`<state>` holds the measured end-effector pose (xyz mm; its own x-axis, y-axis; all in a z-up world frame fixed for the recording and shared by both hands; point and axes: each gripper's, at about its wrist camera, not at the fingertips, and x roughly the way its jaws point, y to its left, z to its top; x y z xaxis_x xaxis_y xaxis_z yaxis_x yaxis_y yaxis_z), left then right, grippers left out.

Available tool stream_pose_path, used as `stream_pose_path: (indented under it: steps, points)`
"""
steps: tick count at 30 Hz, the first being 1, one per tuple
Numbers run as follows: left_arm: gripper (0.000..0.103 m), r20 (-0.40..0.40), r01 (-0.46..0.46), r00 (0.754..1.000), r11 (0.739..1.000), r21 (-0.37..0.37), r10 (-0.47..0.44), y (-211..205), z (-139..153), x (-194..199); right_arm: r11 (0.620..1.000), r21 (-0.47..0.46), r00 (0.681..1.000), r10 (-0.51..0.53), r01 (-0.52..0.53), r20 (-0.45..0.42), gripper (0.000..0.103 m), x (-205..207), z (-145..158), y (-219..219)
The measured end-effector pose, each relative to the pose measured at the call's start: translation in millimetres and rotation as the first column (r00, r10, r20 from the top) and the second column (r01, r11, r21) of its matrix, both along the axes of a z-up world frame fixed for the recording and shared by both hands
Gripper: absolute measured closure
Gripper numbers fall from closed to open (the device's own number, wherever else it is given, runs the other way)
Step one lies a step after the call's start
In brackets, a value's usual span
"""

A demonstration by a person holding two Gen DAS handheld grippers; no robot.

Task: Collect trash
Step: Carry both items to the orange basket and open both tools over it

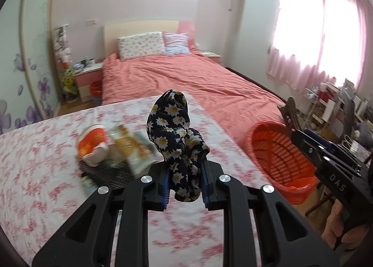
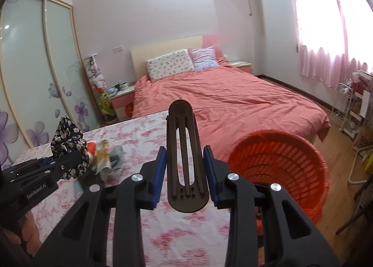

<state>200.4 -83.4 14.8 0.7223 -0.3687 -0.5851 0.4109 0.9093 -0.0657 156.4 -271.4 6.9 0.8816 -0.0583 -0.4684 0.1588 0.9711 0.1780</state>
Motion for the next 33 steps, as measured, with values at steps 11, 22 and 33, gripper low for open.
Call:
stream_pose_path:
  steps: [11, 22, 33]
  points:
    - [0.082, -0.011, 0.166, 0.986, 0.986, 0.0, -0.166, -74.7, -8.9, 1.0, 0.992, 0.027, 0.993, -0.121, 0.121, 0.011, 0.071, -15.4, -8.7, -69.6]
    - [0.082, -0.045, 0.322, 0.946, 0.947, 0.014, -0.321, -151.6, -28.3, 3.3, 0.974, 0.082, 0.978, -0.211, 0.211, -0.012, 0.071, -17.3, -30.0, -135.2]
    - [0.074, -0.117, 0.358, 0.929, 0.933, 0.035, -0.352, -201.9, -55.8, 16.9, 0.96, 0.142, 0.971, -0.234, 0.24, -0.055, 0.07, 3.6, -58.8, -181.1]
